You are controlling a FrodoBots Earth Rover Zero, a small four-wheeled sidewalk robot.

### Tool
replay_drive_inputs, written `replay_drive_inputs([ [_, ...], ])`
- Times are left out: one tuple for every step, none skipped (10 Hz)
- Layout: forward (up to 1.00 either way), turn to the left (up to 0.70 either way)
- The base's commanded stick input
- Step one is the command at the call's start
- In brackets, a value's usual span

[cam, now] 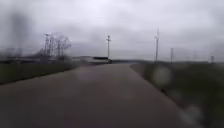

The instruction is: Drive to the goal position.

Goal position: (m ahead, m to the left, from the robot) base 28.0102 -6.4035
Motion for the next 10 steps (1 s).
replay_drive_inputs([
  [0.7,0.0],
  [0.7,0.0],
  [0.7,0.0],
  [0.7,0.0],
  [0.7,0.0],
  [0.7,0.0],
  [0.7,0.0],
  [0.7,0.0],
  [0.7,-0.09],
  [0.7,-0.24],
])
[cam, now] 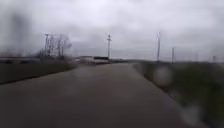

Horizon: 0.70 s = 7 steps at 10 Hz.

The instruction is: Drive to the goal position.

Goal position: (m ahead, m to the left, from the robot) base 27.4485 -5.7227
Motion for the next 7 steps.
replay_drive_inputs([
  [0.7,-0.35],
  [0.7,-0.35],
  [0.7,-0.35],
  [0.7,-0.35],
  [0.7,-0.35],
  [0.7,-0.35],
  [0.7,-0.15],
])
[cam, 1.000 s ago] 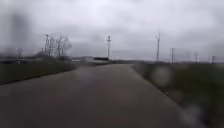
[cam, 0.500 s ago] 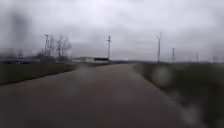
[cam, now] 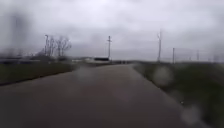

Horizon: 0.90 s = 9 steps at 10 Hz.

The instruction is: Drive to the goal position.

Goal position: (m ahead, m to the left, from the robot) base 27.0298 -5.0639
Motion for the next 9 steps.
replay_drive_inputs([
  [0.7,0.0],
  [0.7,0.0],
  [0.7,0.0],
  [0.7,0.0],
  [0.7,0.0],
  [0.7,0.0],
  [0.7,0.0],
  [0.7,0.0],
  [0.7,0.0],
])
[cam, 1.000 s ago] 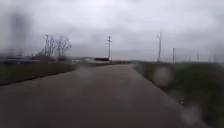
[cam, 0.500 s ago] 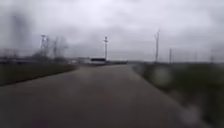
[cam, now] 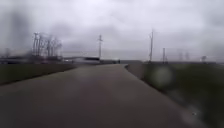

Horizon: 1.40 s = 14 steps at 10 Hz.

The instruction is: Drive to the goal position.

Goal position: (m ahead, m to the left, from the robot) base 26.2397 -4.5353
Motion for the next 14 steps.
replay_drive_inputs([
  [0.7,0.0],
  [0.7,0.0],
  [0.7,0.0],
  [0.7,0.0],
  [0.7,0.0],
  [0.7,0.0],
  [0.7,0.0],
  [0.7,0.0],
  [0.7,0.0],
  [0.7,0.0],
  [0.7,0.0],
  [0.7,0.0],
  [0.7,0.0],
  [0.7,0.0],
])
